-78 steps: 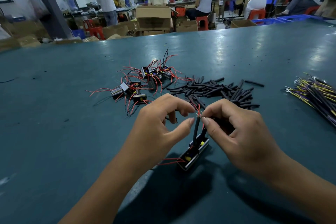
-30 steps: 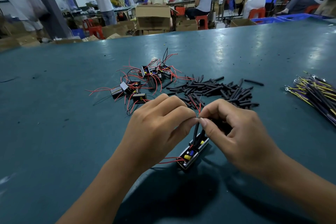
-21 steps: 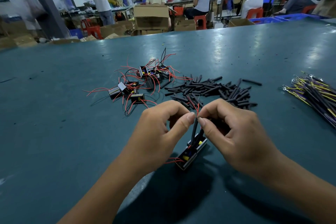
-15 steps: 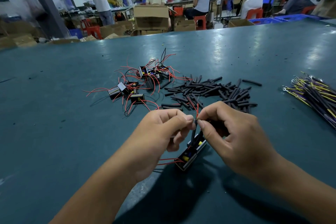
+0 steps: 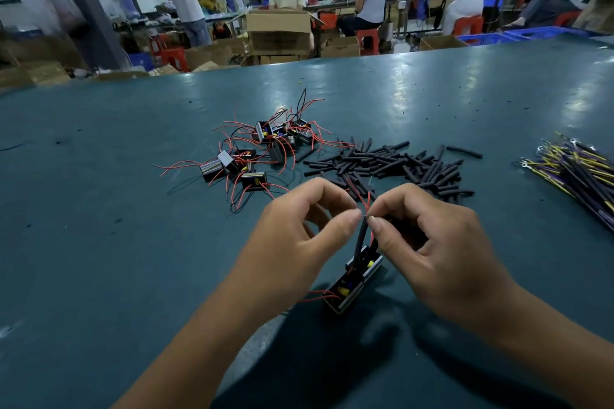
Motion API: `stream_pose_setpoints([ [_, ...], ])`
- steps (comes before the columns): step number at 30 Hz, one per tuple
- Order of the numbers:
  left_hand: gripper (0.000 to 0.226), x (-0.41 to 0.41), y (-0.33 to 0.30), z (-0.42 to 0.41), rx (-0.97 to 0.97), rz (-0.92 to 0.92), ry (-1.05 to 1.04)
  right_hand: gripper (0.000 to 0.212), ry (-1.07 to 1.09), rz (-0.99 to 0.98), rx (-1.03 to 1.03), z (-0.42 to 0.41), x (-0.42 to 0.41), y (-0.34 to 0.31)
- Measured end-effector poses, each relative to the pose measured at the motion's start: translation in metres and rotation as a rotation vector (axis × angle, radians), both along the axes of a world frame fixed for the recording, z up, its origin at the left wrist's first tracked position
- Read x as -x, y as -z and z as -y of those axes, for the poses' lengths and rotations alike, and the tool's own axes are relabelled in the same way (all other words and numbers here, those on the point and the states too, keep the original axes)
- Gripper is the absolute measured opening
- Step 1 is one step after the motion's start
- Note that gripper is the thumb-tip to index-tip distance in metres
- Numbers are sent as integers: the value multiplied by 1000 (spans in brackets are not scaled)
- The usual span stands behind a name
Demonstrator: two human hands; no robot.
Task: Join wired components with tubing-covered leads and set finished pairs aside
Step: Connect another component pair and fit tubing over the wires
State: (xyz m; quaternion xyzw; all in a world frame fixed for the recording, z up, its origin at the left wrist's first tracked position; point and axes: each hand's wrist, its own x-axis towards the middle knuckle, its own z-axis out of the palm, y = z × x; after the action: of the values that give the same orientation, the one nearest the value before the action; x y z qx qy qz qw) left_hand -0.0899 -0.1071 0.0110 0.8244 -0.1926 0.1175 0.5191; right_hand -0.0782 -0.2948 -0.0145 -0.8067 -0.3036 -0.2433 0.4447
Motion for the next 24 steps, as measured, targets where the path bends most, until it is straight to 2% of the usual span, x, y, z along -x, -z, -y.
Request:
stream_pose_setpoints([
  [2,7,-3,0,-8,-235,253,-41,4,1,-21,-8,0,-1,0],
  [5,5,-6,0,-11,-334,455,-72,4,-9,-40,-18,0,0,0],
  [16,16,-10,3,-11,-449,664,-66,7,-21,-49,-25,-1,0,-1],
  [18,16,-9,2,-10,-466,650,-58,8,-22,-39,-21,-1,1,-1],
  [20,12,-6,2,-7,-420,547,-42,8,-21,-31,-20,-1,1,-1],
  [24,12,-2,2,-3,-85,60,94,6,-11,-1,-10,-2,2,-2],
])
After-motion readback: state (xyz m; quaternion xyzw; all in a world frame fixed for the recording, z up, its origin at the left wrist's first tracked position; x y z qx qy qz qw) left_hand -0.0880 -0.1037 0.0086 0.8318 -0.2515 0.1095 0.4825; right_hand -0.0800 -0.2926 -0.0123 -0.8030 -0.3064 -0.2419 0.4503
